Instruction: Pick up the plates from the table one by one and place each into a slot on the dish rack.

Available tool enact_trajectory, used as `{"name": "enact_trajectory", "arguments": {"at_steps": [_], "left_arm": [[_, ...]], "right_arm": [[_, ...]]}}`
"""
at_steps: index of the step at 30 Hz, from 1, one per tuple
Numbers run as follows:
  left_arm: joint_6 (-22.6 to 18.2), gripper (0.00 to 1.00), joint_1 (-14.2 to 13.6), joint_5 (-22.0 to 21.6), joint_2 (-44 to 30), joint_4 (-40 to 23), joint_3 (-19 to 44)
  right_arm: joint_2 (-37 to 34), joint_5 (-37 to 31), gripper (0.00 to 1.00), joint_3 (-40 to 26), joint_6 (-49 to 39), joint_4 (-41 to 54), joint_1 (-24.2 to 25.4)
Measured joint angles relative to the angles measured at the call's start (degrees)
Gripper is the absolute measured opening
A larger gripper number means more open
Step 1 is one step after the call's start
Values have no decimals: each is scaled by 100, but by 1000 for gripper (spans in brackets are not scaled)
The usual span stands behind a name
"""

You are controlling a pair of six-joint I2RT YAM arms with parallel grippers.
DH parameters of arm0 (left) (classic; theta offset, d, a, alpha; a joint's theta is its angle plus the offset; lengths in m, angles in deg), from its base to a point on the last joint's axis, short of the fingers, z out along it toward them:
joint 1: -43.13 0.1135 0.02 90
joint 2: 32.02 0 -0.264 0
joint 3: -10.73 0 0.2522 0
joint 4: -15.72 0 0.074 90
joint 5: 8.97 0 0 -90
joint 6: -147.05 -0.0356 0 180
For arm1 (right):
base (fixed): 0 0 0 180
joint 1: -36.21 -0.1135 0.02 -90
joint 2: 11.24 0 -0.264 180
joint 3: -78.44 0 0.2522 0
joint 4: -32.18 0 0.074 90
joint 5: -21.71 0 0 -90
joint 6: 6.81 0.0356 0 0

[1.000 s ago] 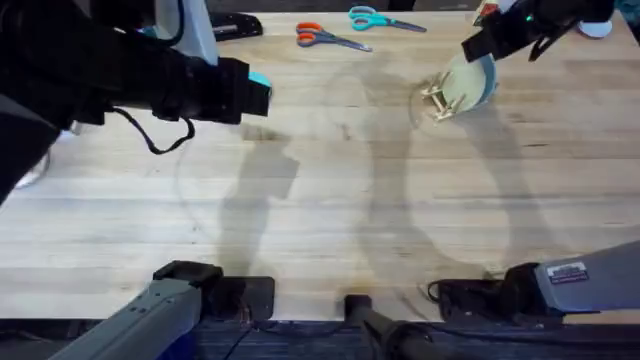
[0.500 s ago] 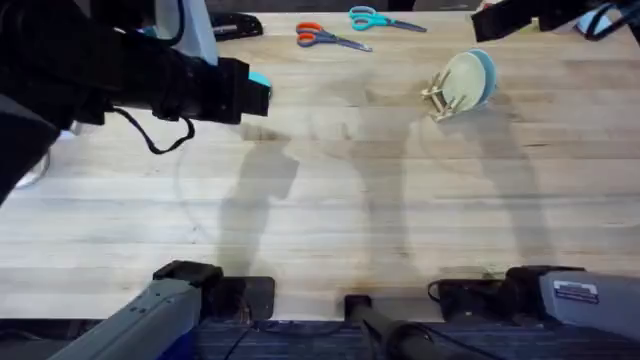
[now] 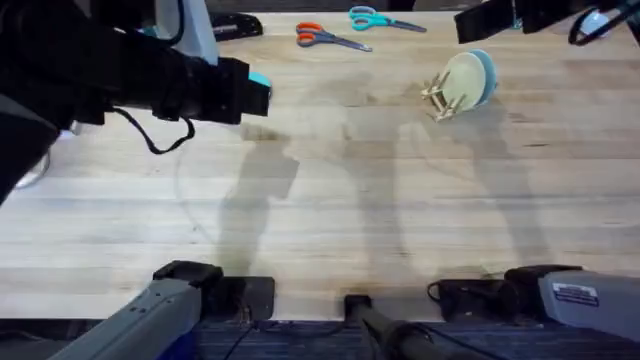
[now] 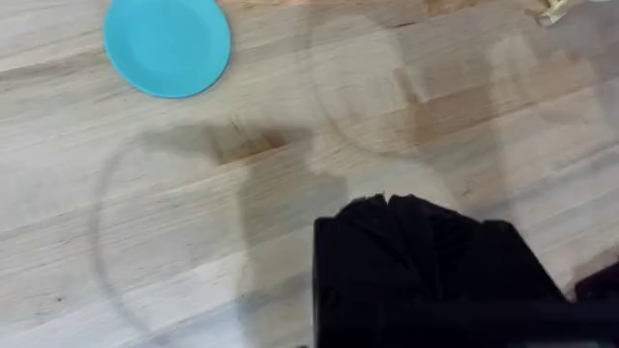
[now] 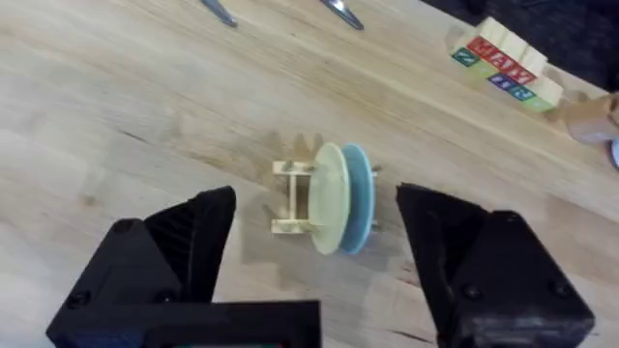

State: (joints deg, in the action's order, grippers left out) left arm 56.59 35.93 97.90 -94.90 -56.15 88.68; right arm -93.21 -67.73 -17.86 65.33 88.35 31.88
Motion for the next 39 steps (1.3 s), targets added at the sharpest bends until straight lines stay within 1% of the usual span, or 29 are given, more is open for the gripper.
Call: {"name": "enact_trajectory", "arguments": {"at_steps": [1, 2, 3, 4, 5, 8, 9, 10, 12, 21, 29, 32, 34, 35, 36, 37, 38, 39], "left_arm": [[-4, 63, 0, 0, -1, 2, 0], [-5, 107, 0, 0, 1, 2, 0], [-19, 183, 0, -2, 0, 2, 0], [-19, 284, 0, -2, 1, 2, 0], [-45, 393, 0, -9, -1, 2, 0], [-40, 845, 0, -7, -1, 2, 0], [-23, 956, 0, -7, -1, 0, 0], [-31, 983, 0, -7, 0, 0, 0], [-40, 993, 0, -8, 1, 0, 0], [-39, 993, 0, -7, -1, 7, 0], [-40, 993, 0, -7, 1, 28, 0], [-40, 996, 0, -7, -1, 28, 0], [-43, 985, 0, -8, 1, 28, 0], [-42, 953, 0, -7, 1, 24, 0], [-34, 596, 0, -9, 1, 24, 0], [-38, 475, 0, -11, -1, 24, 0], [-62, 50, 0, -19, 1, 24, 0], [-61, 44, 0, -23, 0, 24, 0]], "right_arm": [[0, 4, 995, 0, 8, -2, -31], [0, 16, 994, 0, 10, -2, -65], [0, 21, 994, 0, 12, -1, -97], [0, 33, 995, 0, 12, -2, -125], [0, 37, 994, 0, 14, -2, -147], [0, 37, 994, 0, 22, 0, -162], [0, 37, 995, 0, 30, -2, -162], [0, 37, 994, 0, 32, -1, -162], [0, 37, 995, 0, 32, 0, -162], [0, 37, 994, 0, 32, 0, -169], [0, 37, 995, 0, 44, 27, -296], [0, 39, 995, 0, 295, 240, -339], [0, 43, 995, 0, 570, 377, -353], [0, 71, 995, 0, 734, 437, -356], [0, 267, 995, 0, 1114, 509, -365], [0, 355, 995, 0, 1201, 509, -365], [0, 865, 994, 0, 1605, 435, -365], [0, 998, 994, 0, 1731, 418, -365]]}}
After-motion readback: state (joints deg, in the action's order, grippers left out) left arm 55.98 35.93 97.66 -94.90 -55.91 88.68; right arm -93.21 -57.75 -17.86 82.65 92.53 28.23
